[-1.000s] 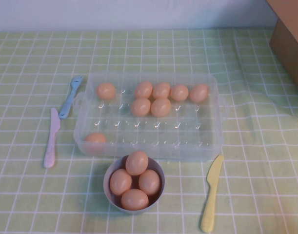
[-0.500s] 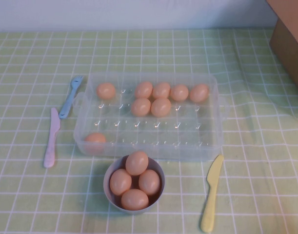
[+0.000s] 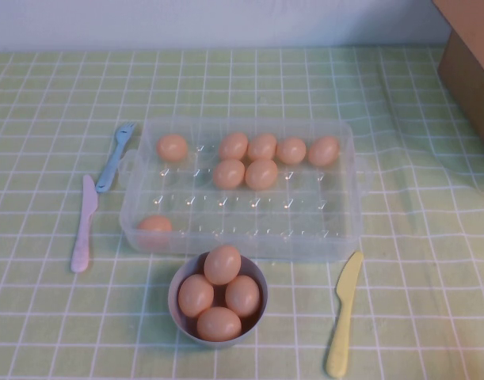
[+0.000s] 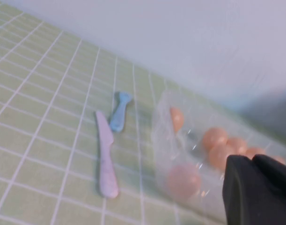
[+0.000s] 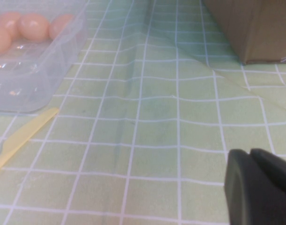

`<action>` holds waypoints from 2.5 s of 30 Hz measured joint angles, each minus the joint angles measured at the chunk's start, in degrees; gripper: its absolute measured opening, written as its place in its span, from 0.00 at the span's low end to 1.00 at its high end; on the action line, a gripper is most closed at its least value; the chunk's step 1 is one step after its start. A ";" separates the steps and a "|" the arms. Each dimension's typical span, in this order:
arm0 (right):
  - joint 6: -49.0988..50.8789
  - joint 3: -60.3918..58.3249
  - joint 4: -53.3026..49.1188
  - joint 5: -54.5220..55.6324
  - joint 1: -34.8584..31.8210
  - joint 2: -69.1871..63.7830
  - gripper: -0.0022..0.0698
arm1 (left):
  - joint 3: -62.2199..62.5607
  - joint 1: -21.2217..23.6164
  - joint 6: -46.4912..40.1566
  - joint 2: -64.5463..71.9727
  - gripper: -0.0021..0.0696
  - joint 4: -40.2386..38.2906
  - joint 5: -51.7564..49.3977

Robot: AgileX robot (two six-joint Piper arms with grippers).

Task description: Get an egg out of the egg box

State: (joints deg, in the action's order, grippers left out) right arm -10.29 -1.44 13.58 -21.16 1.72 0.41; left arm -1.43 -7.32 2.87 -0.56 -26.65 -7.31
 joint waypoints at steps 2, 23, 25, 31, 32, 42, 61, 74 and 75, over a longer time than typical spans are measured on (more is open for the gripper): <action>0.00 0.00 0.00 0.00 0.00 0.00 0.01 | 0.00 0.00 0.21 0.00 0.02 -1.98 1.45; 0.00 0.00 0.00 0.00 0.00 0.00 0.01 | 31.30 0.00 -12.06 30.69 0.02 5.98 -28.94; 0.00 0.00 0.00 0.00 0.00 0.00 0.01 | 34.62 0.00 -17.00 36.97 0.02 6.10 -31.63; 0.00 0.00 0.00 0.00 0.00 0.00 0.01 | 47.03 0.00 -28.17 54.63 0.02 6.10 -39.14; 0.00 0.00 0.00 0.00 0.00 0.00 0.01 | 49.36 0.00 -29.38 57.56 0.02 6.10 -40.06; 0.00 0.00 0.00 0.00 0.00 0.00 0.01 | 68.54 -4.49 -34.41 78.96 0.02 8.38 -44.43; 0.00 0.00 0.09 0.00 0.00 0.00 0.01 | 88.01 -18.95 -43.42 104.12 0.02 12.26 -42.66; 0.00 0.00 0.09 0.00 0.00 0.00 0.01 | 88.14 -16.70 -53.73 110.99 0.59 3.11 -32.78; 0.00 0.00 0.09 0.00 0.00 0.00 0.01 | 88.14 -16.59 -54.14 111.60 0.61 3.11 -31.72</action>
State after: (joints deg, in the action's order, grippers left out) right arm -10.29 -1.44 13.67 -21.16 1.72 0.41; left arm 86.70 -23.91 -51.27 111.04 -23.54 -39.02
